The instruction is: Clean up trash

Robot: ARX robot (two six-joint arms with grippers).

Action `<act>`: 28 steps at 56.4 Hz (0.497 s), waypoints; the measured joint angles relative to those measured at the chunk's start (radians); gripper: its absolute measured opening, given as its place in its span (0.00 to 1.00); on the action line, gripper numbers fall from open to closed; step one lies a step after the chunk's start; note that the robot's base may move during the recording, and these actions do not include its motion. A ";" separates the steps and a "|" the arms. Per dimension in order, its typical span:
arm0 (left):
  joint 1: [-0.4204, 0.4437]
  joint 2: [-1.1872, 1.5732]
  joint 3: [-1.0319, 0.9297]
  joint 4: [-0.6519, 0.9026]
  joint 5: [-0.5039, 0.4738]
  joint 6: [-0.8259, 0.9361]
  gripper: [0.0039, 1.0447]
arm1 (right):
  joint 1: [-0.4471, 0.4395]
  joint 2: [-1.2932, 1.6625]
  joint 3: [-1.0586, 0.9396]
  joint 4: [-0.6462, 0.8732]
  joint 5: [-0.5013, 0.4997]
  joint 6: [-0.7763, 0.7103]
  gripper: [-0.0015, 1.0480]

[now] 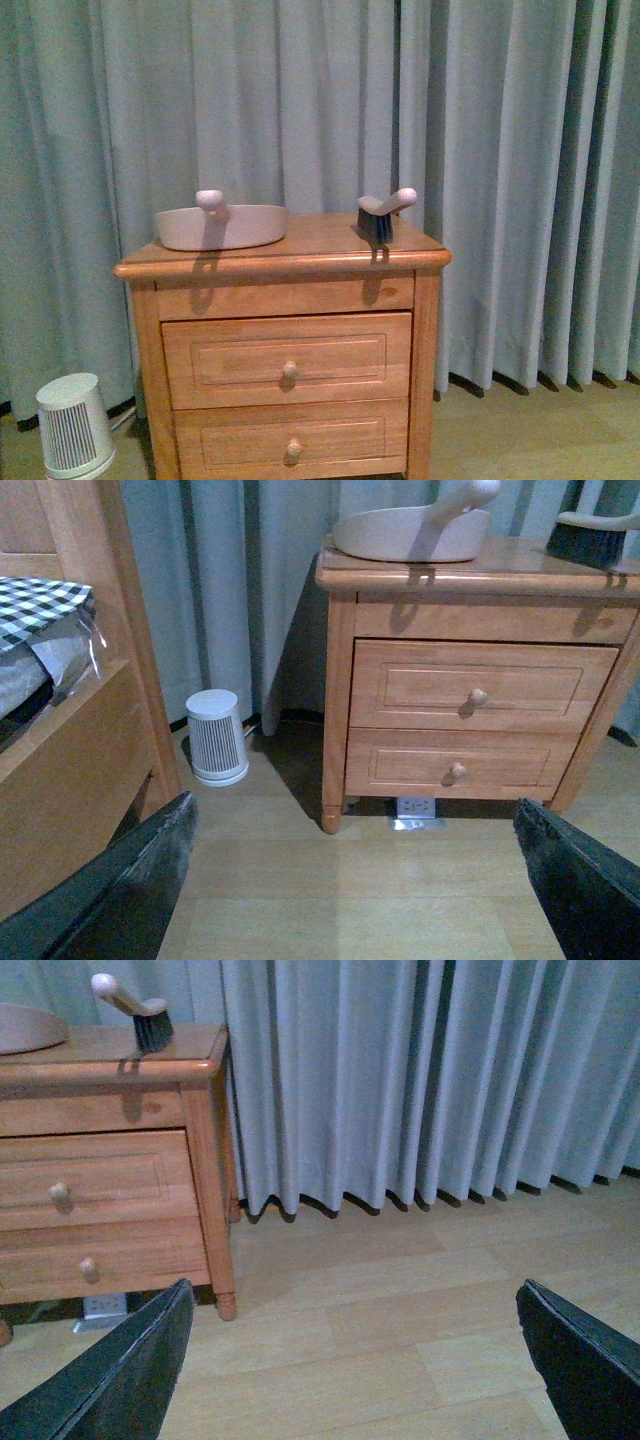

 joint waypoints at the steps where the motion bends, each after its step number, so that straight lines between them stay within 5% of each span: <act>1: 0.000 0.000 0.000 0.000 0.000 0.000 0.93 | 0.000 0.000 0.000 0.000 0.000 0.000 0.93; 28: 0.000 0.000 0.000 0.000 0.000 0.000 0.93 | 0.000 0.000 0.000 0.000 0.000 0.000 0.93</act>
